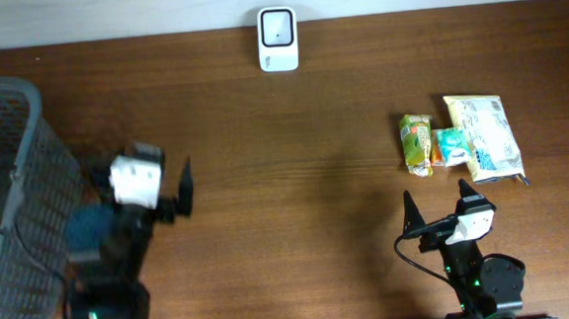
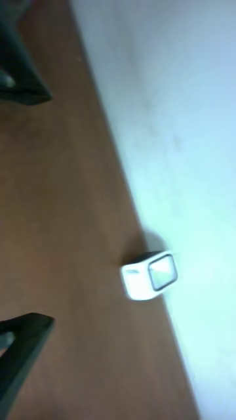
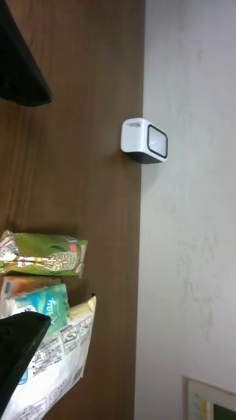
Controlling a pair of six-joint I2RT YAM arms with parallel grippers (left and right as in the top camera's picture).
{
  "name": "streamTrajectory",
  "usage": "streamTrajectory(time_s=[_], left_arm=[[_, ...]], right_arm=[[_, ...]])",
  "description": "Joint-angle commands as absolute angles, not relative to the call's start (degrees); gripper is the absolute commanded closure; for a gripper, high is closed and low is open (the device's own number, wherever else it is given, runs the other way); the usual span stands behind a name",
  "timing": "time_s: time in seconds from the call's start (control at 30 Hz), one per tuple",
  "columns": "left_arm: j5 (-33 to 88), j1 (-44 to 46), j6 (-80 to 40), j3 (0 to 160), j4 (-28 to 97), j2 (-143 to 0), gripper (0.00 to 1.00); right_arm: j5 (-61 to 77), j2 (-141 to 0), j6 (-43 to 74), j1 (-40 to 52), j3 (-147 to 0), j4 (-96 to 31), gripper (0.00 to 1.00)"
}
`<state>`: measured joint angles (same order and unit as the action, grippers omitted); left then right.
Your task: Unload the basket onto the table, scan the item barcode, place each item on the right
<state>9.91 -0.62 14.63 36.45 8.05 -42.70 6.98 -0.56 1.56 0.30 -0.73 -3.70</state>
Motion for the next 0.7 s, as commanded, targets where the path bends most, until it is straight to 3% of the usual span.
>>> streamTrajectory(time_s=[0.0,0.27,0.37,0.67], left_arm=[[10.07,-0.93,15.35,19.09,-2.0,-28.82,0.01],[7.73,-1.54,18.35,0.56,-3.92,-5.74,0.01],[7.46,-1.56,18.37,0.47,2.11,-0.1,0.01],[6.02,-1.67,18.33,0.49,4.12,-0.3,0.01]], right_arm=[[7.09,-0.21,2.13,0.03,-0.32,-3.88,0.01],[7.09,-0.21,2.13,0.03,-0.32,-3.88,0.01],[7.09,-0.21,2.13,0.03,-0.32,-3.88,0.01],[7.09,-0.21,2.13,0.03,-0.32,-3.88,0.01]])
